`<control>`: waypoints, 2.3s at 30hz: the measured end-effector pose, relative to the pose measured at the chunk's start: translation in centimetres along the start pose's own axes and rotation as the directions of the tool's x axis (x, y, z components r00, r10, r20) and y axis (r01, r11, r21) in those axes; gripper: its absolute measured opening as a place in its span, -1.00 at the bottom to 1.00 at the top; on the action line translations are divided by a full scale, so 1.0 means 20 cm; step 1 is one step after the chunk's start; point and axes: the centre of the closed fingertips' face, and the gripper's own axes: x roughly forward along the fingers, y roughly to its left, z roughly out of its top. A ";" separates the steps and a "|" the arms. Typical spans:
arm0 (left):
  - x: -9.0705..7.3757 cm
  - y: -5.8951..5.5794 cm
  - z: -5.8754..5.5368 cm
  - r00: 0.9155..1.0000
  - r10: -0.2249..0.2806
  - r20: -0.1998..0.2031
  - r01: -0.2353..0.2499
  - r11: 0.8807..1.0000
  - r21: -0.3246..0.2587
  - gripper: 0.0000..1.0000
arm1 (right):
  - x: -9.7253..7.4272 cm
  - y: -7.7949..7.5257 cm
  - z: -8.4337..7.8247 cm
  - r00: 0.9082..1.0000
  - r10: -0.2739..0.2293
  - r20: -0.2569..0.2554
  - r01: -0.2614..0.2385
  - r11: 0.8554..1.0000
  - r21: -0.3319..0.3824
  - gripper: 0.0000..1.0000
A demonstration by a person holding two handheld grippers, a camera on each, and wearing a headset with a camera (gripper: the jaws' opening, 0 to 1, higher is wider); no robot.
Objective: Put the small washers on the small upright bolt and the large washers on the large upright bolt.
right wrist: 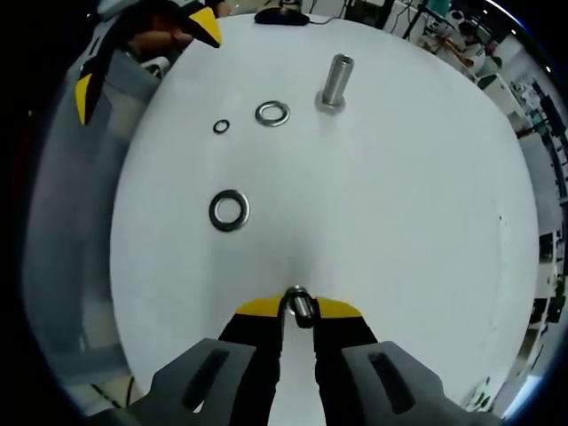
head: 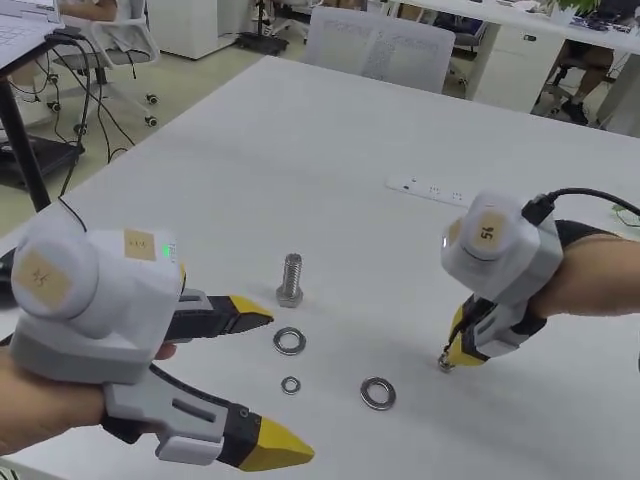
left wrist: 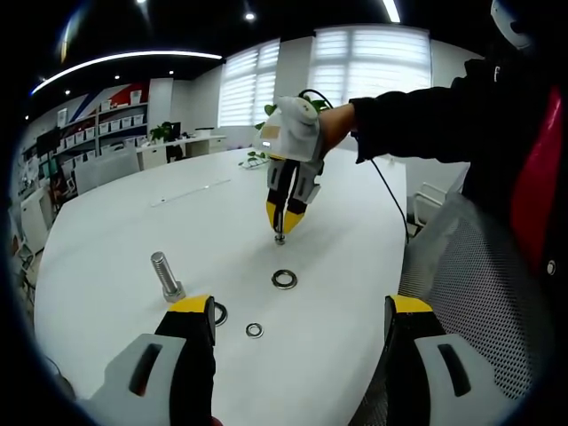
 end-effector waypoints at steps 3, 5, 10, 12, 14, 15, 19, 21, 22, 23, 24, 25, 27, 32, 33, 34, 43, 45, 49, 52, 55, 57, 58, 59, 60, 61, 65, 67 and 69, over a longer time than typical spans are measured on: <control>0.00 0.00 0.00 1.000 0.000 0.001 0.000 1.000 0.000 0.55 | 0.02 -0.01 -0.01 1.000 0.001 0.000 -0.001 1.000 0.005 -0.73; 0.00 0.00 0.00 1.000 0.000 0.000 0.000 1.000 -0.001 0.55 | 0.03 -0.01 -0.01 1.000 0.001 -0.001 -0.001 1.000 0.007 -0.73; 0.00 0.00 0.00 1.000 -0.001 0.002 0.001 1.000 -0.002 0.55 | 0.04 -0.01 -0.01 1.000 0.000 -0.005 0.000 1.000 0.009 -0.73; 0.00 0.00 0.00 1.000 0.000 0.003 0.000 1.000 -0.002 0.55 | 0.04 -0.01 -0.01 1.000 -0.001 -0.005 0.001 1.000 0.010 -0.73; 0.00 0.00 0.00 1.000 0.002 0.005 -0.002 1.000 -0.004 0.55 | 0.05 0.00 -0.01 1.000 -0.003 -0.005 0.003 1.000 0.007 -0.73; -0.01 0.00 0.00 1.000 0.003 0.007 -0.003 1.000 -0.004 0.55 | 0.06 0.00 -0.01 1.000 -0.002 -0.007 0.002 1.000 0.008 -0.73; -0.01 0.00 0.00 1.000 0.003 0.010 -0.003 1.000 -0.003 0.55 | 0.06 0.00 0.00 1.000 -0.004 -0.002 0.004 1.000 0.014 -0.73; -0.01 0.00 0.01 1.000 0.004 0.011 -0.004 1.000 -0.003 0.55 | 0.06 0.00 0.00 1.000 -0.002 -0.002 0.002 1.000 0.015 -0.72; -0.01 0.00 0.01 1.000 0.004 0.011 -0.004 1.000 -0.003 0.55 | 0.06 0.00 0.00 1.000 -0.001 -0.002 0.001 1.000 0.014 -0.72; -0.01 0.00 0.01 1.000 0.004 0.012 -0.004 1.000 -0.003 0.55 | 0.06 0.00 0.00 1.000 -0.002 -0.003 0.002 1.000 0.012 -0.72; -0.01 0.00 0.01 1.000 0.005 0.012 -0.004 1.000 -0.003 0.55 | 0.06 0.00 0.01 1.000 -0.002 -0.002 0.002 1.000 0.012 -0.72; -0.01 0.00 0.00 1.000 0.005 0.012 -0.005 1.000 -0.003 0.55 | 0.06 0.00 0.01 1.000 -0.002 -0.003 0.003 1.000 0.013 -0.72; -0.02 0.00 0.00 1.000 0.006 0.012 -0.006 1.000 -0.004 0.55 | 0.06 0.00 0.01 1.000 -0.003 -0.004 0.003 1.000 0.016 -0.72; -0.02 0.00 0.00 1.000 0.005 0.014 -0.005 1.000 -0.004 0.55 | 0.06 0.00 0.02 1.000 -0.008 0.008 0.008 1.000 0.021 -0.63; -0.02 0.00 0.00 1.000 0.005 0.014 -0.005 1.000 -0.005 0.55 | 0.05 0.00 0.03 1.000 -0.012 0.010 0.012 1.000 0.020 -0.61; -0.02 0.00 0.00 1.000 0.005 0.015 -0.005 1.000 -0.005 0.55 | 0.05 -0.01 0.03 1.000 -0.014 0.012 0.014 1.000 0.020 -0.61; -0.03 0.01 0.03 0.998 0.002 0.055 -0.001 1.000 -0.031 0.55 | -0.02 0.00 0.07 0.998 -0.023 0.057 0.021 0.999 0.036 -0.54; -0.03 0.01 0.04 0.998 0.003 0.058 -0.001 0.999 -0.032 0.55 | -0.03 0.00 0.08 0.998 -0.026 0.064 0.024 0.999 0.033 -0.54; -0.03 0.00 0.04 0.998 0.001 0.058 0.001 1.000 -0.030 0.55 | -0.06 0.00 0.11 0.997 -0.034 0.072 0.032 0.999 0.022 -0.53; -0.03 0.00 0.05 0.998 0.001 0.064 0.001 1.000 -0.031 0.55 | -0.08 0.00 0.13 0.996 -0.041 0.079 0.041 0.999 0.010 -0.52; -0.03 0.01 0.05 0.998 0.001 0.069 0.001 1.000 -0.031 0.55 | -0.11 0.01 0.15 0.995 -0.045 0.085 0.045 0.999 0.000 -0.52; -0.03 0.01 0.05 0.997 0.000 0.072 0.002 1.000 -0.031 0.54 | -0.13 0.02 0.18 0.995 -0.048 0.090 0.049 0.999 -0.012 -0.52; -0.02 0.01 0.06 0.997 0.000 0.072 0.002 1.000 -0.030 0.54 | -0.13 0.02 0.19 0.995 -0.049 0.091 0.050 0.999 -0.017 -0.52; -0.02 0.01 0.06 0.997 0.001 0.073 0.001 1.000 -0.029 0.54 | -0.14 0.03 0.20 0.994 -0.050 0.096 0.053 0.998 -0.025 -0.52; -0.02 0.01 0.06 0.997 0.001 0.074 0.001 1.000 -0.029 0.54 | -0.15 0.03 0.21 0.994 -0.050 0.097 0.054 0.998 -0.030 -0.52; -0.02 0.01 0.06 0.997 0.001 0.074 0.001 1.000 -0.029 0.54 | -0.16 0.04 0.23 0.994 -0.050 0.100 0.054 0.998 -0.038 -0.52; -0.02 0.01 0.06 0.997 0.002 0.078 0.000 1.000 -0.027 0.54 | -0.17 0.05 0.30 0.993 -0.049 0.110 0.056 0.996 -0.067 -0.52; -0.02 0.01 0.06 0.997 0.004 0.078 -0.002 1.000 -0.026 0.54 | -0.18 0.07 0.34 0.992 -0.041 0.121 0.052 0.995 -0.089 -0.52; -0.03 0.01 0.07 0.997 0.005 0.081 -0.003 1.000 -0.026 0.54 | -0.18 0.08 0.37 0.991 -0.031 0.127 0.044 0.994 -0.097 -0.52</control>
